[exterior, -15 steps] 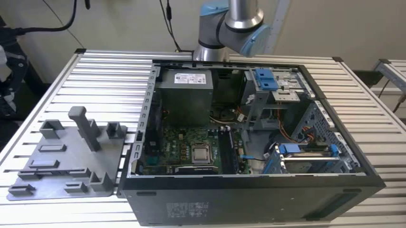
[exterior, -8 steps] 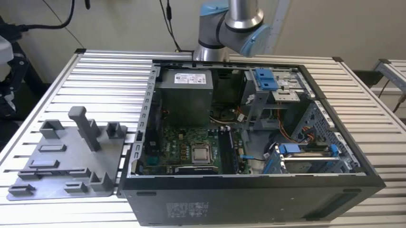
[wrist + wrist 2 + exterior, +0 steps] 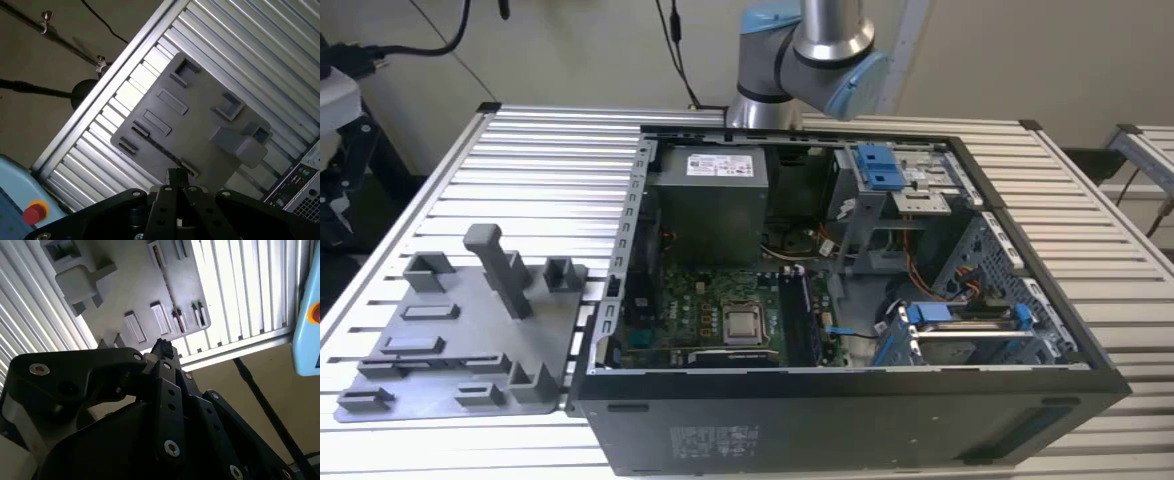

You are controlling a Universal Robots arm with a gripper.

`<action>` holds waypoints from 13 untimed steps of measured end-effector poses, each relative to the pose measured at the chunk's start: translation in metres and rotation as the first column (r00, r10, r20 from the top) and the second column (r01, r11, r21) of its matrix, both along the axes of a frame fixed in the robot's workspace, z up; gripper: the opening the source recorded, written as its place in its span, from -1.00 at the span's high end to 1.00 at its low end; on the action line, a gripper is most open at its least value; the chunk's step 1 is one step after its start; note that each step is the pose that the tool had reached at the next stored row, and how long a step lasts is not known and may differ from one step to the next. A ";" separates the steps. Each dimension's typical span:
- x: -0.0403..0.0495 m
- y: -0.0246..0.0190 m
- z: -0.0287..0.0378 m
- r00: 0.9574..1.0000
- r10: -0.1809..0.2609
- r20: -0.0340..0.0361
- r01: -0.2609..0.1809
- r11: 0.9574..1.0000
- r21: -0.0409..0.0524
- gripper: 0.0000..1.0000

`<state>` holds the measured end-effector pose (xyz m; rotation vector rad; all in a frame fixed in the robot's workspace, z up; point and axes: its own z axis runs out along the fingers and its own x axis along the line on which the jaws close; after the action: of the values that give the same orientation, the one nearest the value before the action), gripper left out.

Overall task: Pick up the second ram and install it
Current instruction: 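Pick up the second ram and move it above second insertion slot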

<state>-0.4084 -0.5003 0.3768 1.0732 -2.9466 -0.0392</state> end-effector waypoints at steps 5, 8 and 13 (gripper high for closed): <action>0.0000 0.0000 -0.0001 0.997 0.077 0.000 -0.077 0.997 -0.002 0.79; 0.0000 0.0000 -0.0003 0.992 0.125 0.000 -0.125 0.992 -0.004 0.79; 0.0000 0.0000 -0.0005 0.978 0.209 -0.001 -0.209 0.978 -0.006 0.79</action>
<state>-0.4084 -0.5003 0.3763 1.3754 -2.8132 -0.0297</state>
